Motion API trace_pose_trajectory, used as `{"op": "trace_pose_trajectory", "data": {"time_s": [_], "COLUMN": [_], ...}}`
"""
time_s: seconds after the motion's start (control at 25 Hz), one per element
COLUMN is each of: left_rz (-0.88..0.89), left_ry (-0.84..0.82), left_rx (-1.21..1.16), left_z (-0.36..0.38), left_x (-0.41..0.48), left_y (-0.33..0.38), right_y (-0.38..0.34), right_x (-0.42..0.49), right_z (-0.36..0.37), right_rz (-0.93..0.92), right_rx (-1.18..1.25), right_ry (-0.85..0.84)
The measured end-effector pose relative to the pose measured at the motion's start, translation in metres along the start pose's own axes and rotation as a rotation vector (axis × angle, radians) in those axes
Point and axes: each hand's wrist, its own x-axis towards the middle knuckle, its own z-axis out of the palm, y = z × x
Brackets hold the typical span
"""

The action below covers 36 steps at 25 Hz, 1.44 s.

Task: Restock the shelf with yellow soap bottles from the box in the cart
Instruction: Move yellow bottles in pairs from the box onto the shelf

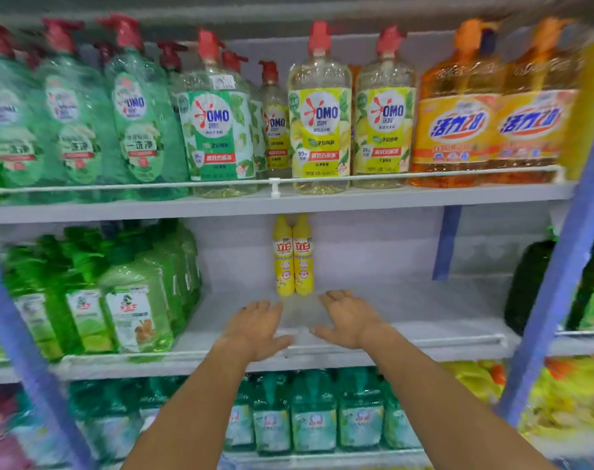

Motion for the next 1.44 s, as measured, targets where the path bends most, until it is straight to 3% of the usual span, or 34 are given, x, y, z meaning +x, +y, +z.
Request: {"op": "trace_pose_trajectory", "data": {"time_s": [0.24, 0.6, 0.96, 1.44], "left_rz": [0.045, 0.04, 0.089, -0.126], "left_ry": [0.071, -0.058, -0.286, -0.603], "left_rx": [0.015, -0.025, -0.133, -0.189], "left_z": [0.006, 0.065, 0.19, 0.364], "left_x": [-0.089, -0.182, -0.225, -0.199], "left_y": [0.001, 0.021, 0.069, 0.076], "right_y": [-0.051, -0.09, -0.068, -0.02], "right_x": [-0.091, -0.193, -0.266, -0.24], "right_z": [-0.006, 0.048, 0.182, 0.382], "right_rz": [0.014, 0.039, 0.082, 0.115], "right_rx": [-0.05, -0.049, 0.07, 0.213], "right_ry": [-0.002, -0.101, -0.339, -0.656]}}
